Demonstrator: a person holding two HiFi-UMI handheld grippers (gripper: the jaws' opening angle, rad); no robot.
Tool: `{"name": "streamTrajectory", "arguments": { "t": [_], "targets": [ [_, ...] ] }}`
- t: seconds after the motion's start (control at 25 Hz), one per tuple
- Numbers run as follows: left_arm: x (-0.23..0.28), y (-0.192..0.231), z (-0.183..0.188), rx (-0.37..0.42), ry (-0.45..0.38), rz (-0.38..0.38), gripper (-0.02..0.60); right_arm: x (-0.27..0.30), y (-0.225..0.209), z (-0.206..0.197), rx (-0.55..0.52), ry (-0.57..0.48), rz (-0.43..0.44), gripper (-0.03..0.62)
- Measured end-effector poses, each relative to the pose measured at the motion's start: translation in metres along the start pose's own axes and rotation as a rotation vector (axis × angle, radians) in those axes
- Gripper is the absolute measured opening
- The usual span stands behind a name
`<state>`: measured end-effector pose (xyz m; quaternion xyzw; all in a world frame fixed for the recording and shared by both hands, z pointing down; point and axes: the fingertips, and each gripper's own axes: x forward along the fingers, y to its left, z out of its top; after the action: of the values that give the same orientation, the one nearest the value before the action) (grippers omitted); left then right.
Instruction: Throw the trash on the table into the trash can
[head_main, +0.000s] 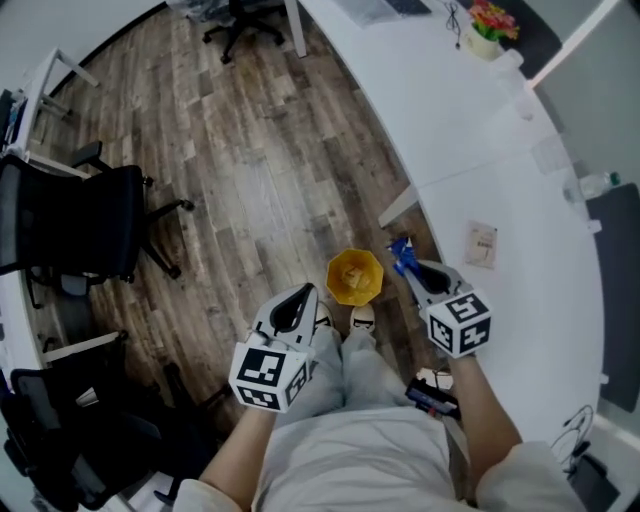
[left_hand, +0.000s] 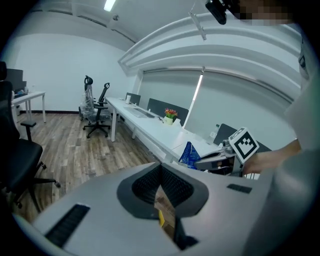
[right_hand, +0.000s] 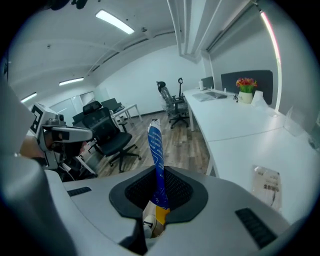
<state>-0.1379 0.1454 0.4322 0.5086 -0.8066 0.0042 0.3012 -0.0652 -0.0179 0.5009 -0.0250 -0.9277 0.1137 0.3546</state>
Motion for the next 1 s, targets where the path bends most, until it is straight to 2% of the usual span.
{"name": "streamTrajectory", "arguments": {
  "t": [0.16, 0.44, 0.6, 1.0],
  "targets": [
    [0.014, 0.011, -0.025, -0.021, 0.044, 0.002, 0.000, 0.035, -0.001, -0.041, 0.002, 0.073, 0.013, 0.058],
    [0.043, 0.037, -0.069, -0.055, 0.072, 0.009, 0.000, 0.084, 0.003, -0.098, 0.028, 0.154, 0.045, 0.058],
    [0.063, 0.053, -0.111, -0.090, 0.095, 0.019, 0.000, 0.117, 0.002, -0.141, 0.038, 0.203, 0.047, 0.058],
    [0.110, 0.084, -0.213, -0.118, 0.145, 0.012, 0.000, 0.198, -0.002, -0.236, 0.021, 0.278, 0.073, 0.055]
  ]
}}
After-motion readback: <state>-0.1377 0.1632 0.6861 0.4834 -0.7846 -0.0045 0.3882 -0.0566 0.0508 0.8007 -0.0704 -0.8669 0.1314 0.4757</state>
